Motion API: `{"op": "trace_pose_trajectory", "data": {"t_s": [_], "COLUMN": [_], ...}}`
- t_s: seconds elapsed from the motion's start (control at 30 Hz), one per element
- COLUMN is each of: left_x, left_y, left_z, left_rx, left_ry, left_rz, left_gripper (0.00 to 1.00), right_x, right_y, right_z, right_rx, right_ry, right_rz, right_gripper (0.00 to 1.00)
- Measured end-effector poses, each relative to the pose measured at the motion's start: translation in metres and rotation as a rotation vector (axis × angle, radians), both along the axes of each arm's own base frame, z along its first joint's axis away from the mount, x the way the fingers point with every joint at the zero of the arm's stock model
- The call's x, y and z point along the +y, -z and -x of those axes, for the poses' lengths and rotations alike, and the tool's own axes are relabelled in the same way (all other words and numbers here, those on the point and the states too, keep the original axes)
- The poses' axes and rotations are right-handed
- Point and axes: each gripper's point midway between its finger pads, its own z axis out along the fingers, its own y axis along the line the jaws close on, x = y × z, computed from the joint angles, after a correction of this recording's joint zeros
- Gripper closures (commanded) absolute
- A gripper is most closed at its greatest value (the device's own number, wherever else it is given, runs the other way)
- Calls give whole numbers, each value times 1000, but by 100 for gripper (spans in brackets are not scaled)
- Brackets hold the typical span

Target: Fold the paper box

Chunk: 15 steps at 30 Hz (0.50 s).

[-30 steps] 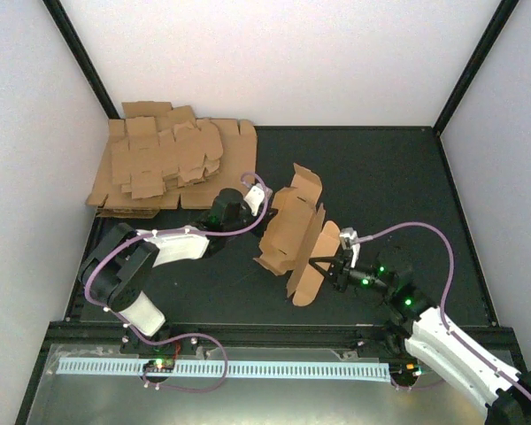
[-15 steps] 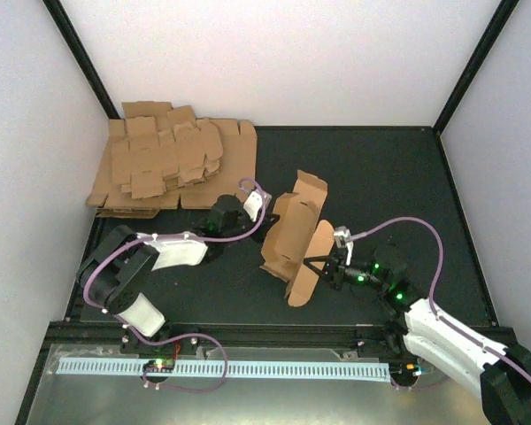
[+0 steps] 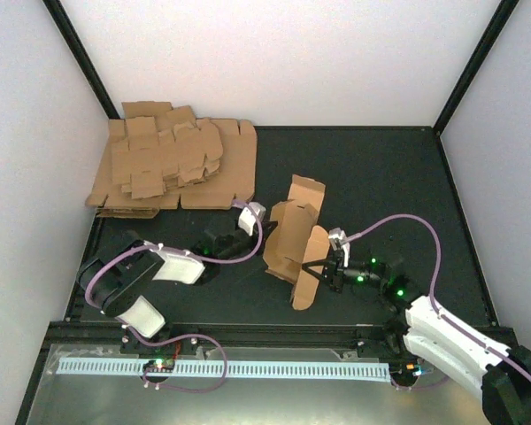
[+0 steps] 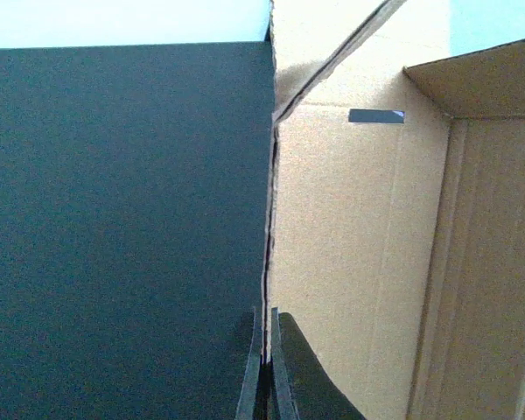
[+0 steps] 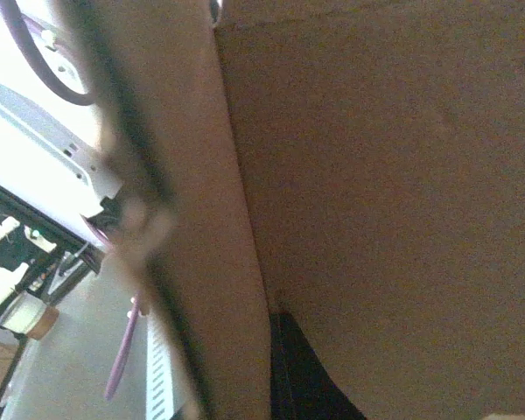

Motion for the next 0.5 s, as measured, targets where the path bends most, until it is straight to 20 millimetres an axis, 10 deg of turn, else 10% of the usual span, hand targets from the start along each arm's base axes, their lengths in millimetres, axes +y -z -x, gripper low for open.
{"op": "trace_pose_trajectory", "data": {"t_s": [0.5], "left_x": [3], "left_y": [-4], "left_z": [20], "left_rx": [-130], "left_ry": [-47], "left_rz": [34], "left_gripper": [98], "right_x": [-7], "right_y": [8], "right_z": [8], "right_rx": [-2], "right_ry": [-1], "right_rz": [61], "right_gripper": [98]}}
